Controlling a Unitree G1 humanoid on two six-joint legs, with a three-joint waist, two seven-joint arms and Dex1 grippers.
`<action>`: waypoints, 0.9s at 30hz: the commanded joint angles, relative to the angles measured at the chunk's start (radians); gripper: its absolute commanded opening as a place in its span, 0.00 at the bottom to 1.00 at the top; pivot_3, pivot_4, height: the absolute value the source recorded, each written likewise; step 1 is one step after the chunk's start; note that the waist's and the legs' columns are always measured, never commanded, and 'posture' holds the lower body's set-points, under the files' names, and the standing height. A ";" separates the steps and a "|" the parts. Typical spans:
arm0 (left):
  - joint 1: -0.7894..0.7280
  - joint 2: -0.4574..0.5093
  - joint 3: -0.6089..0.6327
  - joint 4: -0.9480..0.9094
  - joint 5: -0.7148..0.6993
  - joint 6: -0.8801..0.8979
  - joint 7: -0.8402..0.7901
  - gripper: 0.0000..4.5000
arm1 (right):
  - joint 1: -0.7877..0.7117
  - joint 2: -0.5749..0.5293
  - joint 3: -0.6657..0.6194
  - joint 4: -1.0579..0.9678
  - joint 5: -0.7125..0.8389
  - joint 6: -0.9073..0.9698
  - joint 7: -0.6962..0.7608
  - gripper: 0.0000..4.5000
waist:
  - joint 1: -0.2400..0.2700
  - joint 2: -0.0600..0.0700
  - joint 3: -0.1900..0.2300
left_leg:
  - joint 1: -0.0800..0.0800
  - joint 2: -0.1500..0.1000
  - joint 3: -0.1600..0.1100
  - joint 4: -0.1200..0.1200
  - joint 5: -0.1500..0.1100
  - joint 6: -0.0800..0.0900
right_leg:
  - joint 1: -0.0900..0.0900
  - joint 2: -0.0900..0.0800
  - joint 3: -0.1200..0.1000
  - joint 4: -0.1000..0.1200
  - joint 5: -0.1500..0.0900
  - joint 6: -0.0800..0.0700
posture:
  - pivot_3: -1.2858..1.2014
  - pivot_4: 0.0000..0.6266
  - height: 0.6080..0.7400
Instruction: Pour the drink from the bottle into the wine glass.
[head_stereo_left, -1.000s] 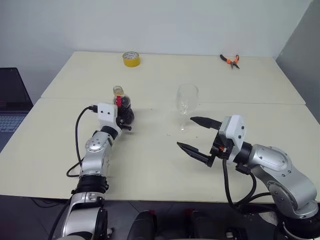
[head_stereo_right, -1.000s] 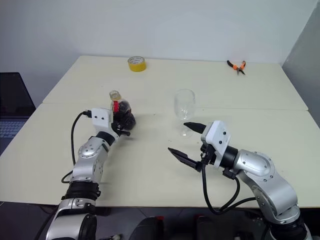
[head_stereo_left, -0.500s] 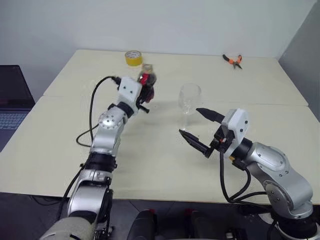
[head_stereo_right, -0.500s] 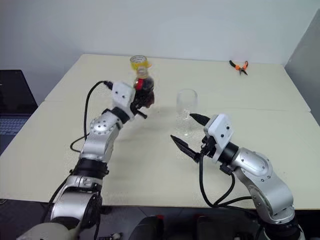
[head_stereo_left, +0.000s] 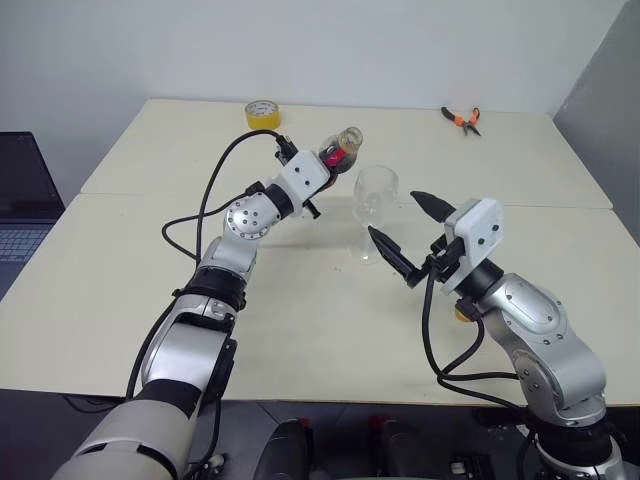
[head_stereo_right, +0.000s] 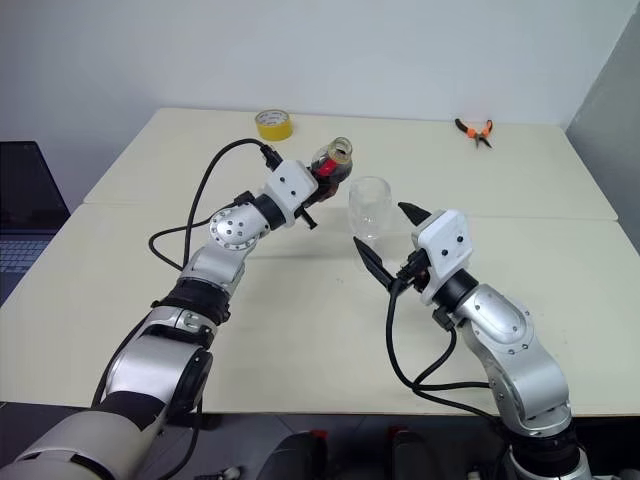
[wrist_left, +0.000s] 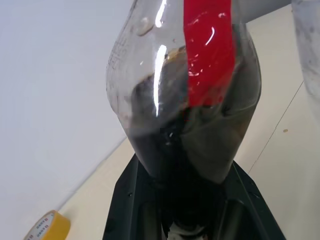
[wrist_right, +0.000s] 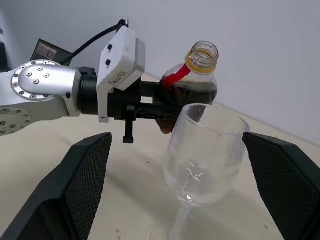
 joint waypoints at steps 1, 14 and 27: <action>-0.090 0.037 -0.022 0.021 0.070 -0.121 0.060 0.14 | -0.009 0.014 0.008 -0.005 -0.022 -0.031 -0.015 1.00 | 0.000 0.000 0.000 | -0.001 0.000 0.000 0.000 0.000 0.000 | -0.001 0.000 0.000 0.000 0.000 0.000 | 0.52 0.24 1.00; -0.171 0.070 -0.050 0.164 0.162 -0.232 0.135 0.14 | -0.033 0.035 0.004 0.032 -0.050 -0.023 -0.037 1.00 | 0.000 0.000 0.000 | -0.010 0.000 0.001 0.003 0.002 -0.002 | -0.013 0.000 0.000 0.007 0.000 0.000 | 0.52 0.24 1.00; -0.235 0.107 -0.129 0.229 0.301 -0.306 0.269 0.14 | -0.046 0.051 0.012 0.041 -0.054 -0.027 -0.033 1.00 | 0.000 0.000 0.000 | -0.011 -0.001 0.001 0.003 0.002 -0.002 | -0.013 0.000 0.000 0.008 0.000 0.000 | 0.52 0.24 1.00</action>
